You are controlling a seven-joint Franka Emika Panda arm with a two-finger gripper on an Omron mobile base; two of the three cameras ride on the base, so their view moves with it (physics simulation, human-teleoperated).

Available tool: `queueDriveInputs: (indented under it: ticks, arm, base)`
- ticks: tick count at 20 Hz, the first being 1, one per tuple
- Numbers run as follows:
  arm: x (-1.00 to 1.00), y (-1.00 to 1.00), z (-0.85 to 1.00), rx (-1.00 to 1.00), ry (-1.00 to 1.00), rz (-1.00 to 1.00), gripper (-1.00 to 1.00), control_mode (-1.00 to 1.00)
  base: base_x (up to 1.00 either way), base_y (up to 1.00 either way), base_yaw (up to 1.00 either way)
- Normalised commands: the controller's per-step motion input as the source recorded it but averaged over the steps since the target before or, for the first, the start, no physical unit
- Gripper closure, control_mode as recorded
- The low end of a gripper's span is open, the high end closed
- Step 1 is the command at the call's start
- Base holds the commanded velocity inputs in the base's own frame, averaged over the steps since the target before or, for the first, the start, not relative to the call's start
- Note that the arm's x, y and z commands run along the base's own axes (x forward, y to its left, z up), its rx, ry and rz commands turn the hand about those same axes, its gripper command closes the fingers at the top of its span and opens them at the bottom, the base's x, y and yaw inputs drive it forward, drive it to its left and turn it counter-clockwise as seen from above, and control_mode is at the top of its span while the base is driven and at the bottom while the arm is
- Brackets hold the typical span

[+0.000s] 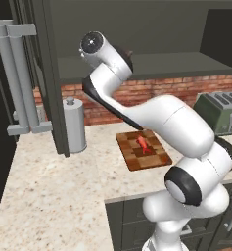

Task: Open the cabinet, retrieve the rolling pin, and place it next to the meat on the cutting board to prepare for tenderizing.

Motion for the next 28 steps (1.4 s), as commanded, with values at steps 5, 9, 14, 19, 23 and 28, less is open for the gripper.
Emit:
queueDriveInputs:
  ticks: [5, 9, 14, 19, 23, 28]
  arm:
    - [-0.95, -0.59, 0.0, 0.2, 0.0, -0.18, 1.0, -1.0]
    - [-0.99, -0.53, -0.05, 0.2, 0.01, -0.23, 1.0, -1.0]
    - [-0.92, -0.46, -0.18, 0.17, 0.04, -0.24, 1.0, -1.0]
    - [-0.65, -0.52, -0.28, 0.14, 0.05, -0.22, 1.0, -1.0]
    - [-0.45, -0.44, -0.49, 0.11, 0.08, -0.18, 1.0, -1.0]
    - [-0.34, -0.18, -0.85, 0.02, 0.07, -0.1, 1.0, -1.0]
  base:
    - [0.0, 0.0, 0.0]
    - [0.0, 0.0, 0.0]
    - [0.0, 0.0, 0.0]
    - [0.0, 0.0, 0.0]
    - [0.0, 0.0, 0.0]
    - [0.0, 0.0, 0.0]
